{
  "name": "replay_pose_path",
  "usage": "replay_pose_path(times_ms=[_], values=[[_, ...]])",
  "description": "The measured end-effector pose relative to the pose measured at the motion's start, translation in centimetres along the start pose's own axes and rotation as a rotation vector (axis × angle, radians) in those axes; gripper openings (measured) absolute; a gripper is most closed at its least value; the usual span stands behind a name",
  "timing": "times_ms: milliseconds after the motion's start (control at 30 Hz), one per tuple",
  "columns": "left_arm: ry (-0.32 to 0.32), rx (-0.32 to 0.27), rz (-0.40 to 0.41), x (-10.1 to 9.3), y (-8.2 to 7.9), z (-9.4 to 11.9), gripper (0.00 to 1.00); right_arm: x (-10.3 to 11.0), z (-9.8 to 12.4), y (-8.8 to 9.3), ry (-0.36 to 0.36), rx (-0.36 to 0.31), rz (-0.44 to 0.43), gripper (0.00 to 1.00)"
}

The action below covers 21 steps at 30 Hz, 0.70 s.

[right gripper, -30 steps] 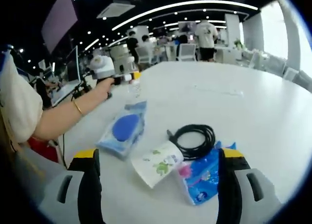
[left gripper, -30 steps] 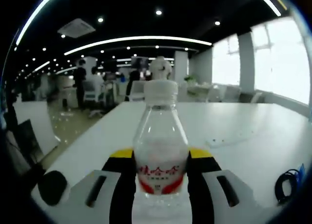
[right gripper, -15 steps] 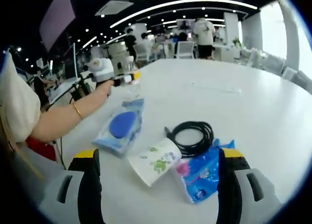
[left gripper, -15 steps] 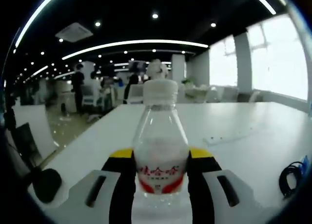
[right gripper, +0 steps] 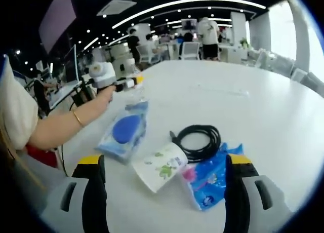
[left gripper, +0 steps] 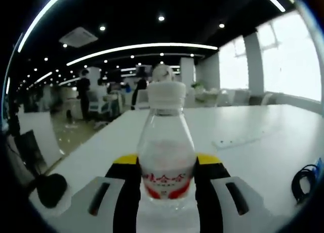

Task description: Arrange the tabletop items into an orderly group along one side of the table until the central work area is clear of visible clutter.

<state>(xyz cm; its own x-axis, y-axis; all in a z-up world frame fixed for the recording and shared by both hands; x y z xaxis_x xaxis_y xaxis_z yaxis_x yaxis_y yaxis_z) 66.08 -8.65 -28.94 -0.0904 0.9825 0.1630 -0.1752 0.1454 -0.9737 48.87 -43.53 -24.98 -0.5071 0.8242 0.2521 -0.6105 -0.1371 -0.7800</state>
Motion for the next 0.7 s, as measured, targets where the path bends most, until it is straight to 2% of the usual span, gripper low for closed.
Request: replay_pose_path(times_ms=[33,233,367,533,600,700], values=[[0.002,-0.017,0.006,0.0,0.0,0.1,0.39,0.1,-0.1,0.1,-0.004,0.005,-0.001,0.96],[-0.003,-0.022,-0.009,-0.1,0.0,0.0,0.39,0.3,-0.2,0.1,-0.012,0.016,0.002,0.97],[0.001,-0.018,-0.009,0.0,0.0,0.0,0.40,0.1,0.0,-0.2,-0.008,-0.011,-0.034,0.97],[-0.004,-0.013,-0.005,-0.1,-0.2,0.3,0.54,0.2,0.1,-0.3,-0.022,-0.025,-0.048,0.97],[0.026,-0.028,0.025,0.0,-0.7,0.5,0.57,0.3,0.2,-0.4,-0.018,-0.032,-0.038,0.98],[0.038,-0.038,0.022,0.3,-1.3,1.0,0.64,0.2,0.2,-0.5,-0.015,-0.043,-0.028,0.98]])
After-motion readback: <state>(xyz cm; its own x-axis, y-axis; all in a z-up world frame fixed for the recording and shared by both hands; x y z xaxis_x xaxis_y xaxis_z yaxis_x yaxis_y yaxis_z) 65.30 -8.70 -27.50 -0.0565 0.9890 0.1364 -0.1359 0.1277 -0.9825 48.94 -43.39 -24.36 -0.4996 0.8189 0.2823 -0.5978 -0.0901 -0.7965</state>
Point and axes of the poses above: the point that each gripper's makers call its tool centre point, and the gripper's own axes: z roughly backward along the fingers, x roughly to its left, y roughly out of its underside, the point moved 10 cm from there along z, roughly backward along the fingers, and after that the axes turned 9 degrees about -z, right-handed, at the moved point
